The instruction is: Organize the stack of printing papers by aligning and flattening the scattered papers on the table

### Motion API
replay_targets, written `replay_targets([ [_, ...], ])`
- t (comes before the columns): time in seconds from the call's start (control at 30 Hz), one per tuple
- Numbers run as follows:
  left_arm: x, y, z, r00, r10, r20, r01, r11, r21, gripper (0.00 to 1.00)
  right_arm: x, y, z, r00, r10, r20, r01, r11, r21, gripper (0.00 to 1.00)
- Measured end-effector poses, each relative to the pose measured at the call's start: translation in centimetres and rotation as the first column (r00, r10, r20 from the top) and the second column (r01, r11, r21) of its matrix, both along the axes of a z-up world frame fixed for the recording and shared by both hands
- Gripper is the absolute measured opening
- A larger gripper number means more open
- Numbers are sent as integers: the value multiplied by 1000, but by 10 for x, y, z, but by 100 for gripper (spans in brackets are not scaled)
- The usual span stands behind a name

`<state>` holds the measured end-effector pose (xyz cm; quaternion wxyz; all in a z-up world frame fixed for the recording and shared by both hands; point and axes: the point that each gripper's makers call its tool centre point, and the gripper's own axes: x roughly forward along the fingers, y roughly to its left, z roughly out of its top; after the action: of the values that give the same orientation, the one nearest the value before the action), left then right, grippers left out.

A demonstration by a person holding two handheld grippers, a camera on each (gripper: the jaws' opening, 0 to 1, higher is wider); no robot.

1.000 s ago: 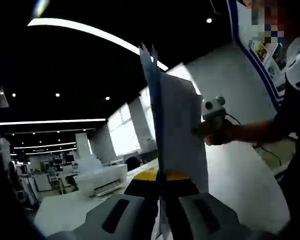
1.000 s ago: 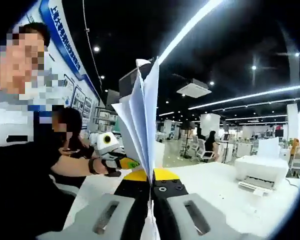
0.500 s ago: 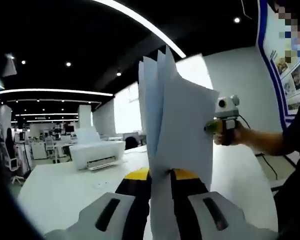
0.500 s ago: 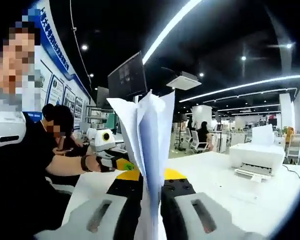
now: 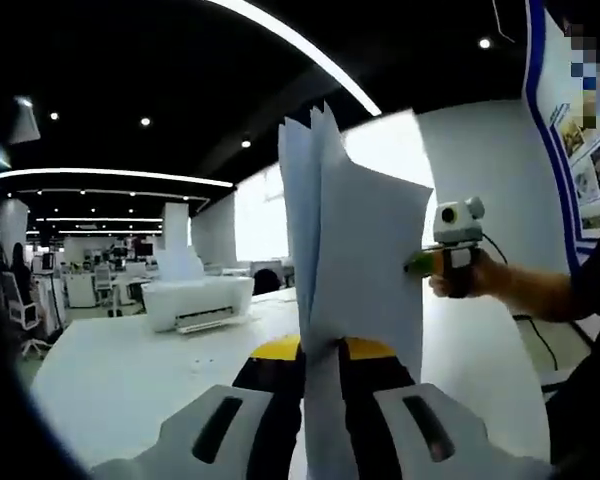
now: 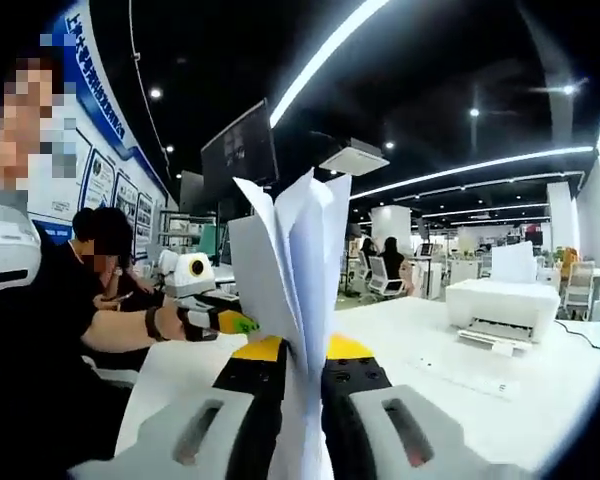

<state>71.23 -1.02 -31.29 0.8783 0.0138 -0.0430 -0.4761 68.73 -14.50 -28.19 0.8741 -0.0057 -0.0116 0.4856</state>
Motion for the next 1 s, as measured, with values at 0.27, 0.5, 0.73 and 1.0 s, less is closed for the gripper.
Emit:
replay_targets([
  [0.27, -3, -2, 1, 1000, -16, -15, 15, 1000, -7, 11, -4, -14, 2, 1000, -16, 6, 16, 1000, 23, 10],
  [0.5, -3, -4, 2, 999, -23, -26, 23, 1000, -9, 6, -5, -18, -3, 1000, -10, -28, 11, 999, 39, 0],
  [0.73, -6, -7, 8, 989, -58, -135, 53, 998, -41, 6, -1, -18, 8, 995, -26, -101, 33, 997, 66, 0],
  [1.0, -12, -11, 7, 948, -104, -299, 76, 992, -104, 6, 7, -22, 4, 978, -53, -202, 73, 993, 91, 0],
])
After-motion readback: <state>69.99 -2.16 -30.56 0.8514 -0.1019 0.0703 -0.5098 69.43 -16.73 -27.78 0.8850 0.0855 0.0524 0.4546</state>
